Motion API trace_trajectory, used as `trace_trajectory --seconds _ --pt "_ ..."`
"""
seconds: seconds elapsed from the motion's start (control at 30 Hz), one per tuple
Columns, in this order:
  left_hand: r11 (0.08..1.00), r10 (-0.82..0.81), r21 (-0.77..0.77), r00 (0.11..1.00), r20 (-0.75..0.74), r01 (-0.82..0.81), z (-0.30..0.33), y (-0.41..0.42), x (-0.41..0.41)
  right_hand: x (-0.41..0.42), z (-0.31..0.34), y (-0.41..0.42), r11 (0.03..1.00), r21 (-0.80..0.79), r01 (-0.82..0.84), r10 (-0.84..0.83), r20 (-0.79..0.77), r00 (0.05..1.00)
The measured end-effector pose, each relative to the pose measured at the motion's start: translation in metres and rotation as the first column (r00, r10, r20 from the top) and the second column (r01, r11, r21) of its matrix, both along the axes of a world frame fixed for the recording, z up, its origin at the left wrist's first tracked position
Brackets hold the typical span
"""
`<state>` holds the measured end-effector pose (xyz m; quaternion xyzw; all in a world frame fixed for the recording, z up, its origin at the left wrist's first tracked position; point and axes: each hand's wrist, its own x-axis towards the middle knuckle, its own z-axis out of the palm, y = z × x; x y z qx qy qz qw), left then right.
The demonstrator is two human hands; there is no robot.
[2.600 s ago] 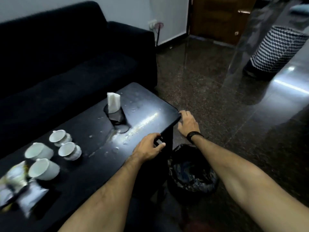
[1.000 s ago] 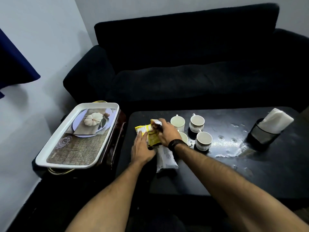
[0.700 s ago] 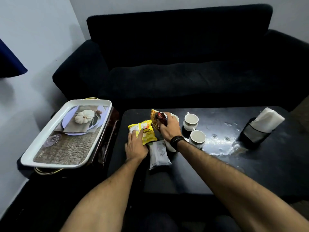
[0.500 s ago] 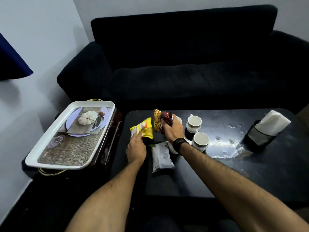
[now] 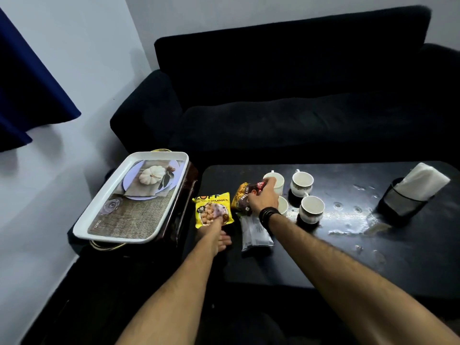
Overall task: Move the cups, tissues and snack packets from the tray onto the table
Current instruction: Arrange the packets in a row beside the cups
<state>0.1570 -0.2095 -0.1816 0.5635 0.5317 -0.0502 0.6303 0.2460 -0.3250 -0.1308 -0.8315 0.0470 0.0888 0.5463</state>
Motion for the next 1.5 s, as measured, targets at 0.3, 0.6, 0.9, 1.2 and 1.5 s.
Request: trace_trajectory --seconds 0.3,0.6,0.9,1.2,1.5 --pt "0.253 -0.259 0.939 0.951 -0.168 0.234 0.009 0.012 -0.012 -0.011 -0.009 0.019 0.993 -0.114 -0.021 0.037 0.136 0.99" --pt "0.185 -0.411 0.857 0.83 -0.377 0.481 -0.056 0.0 -0.017 -0.013 -0.028 0.04 0.935 -0.318 -0.157 0.172 0.02 0.985" --pt "0.144 -0.395 0.884 0.845 -0.36 0.444 -0.056 0.005 -0.006 -0.012 -0.041 0.032 0.531 -0.806 -0.26 0.631 0.172 0.757" --pt "0.145 -0.426 0.895 0.843 -0.328 0.421 -0.06 0.019 0.016 0.023 -0.054 0.053 0.471 -0.762 -0.444 0.655 -0.036 0.755" --pt "0.126 -0.473 0.902 0.824 -0.311 0.413 -0.068 0.037 0.048 0.037 -0.069 0.056 0.53 -0.762 -0.372 0.607 0.035 0.794"
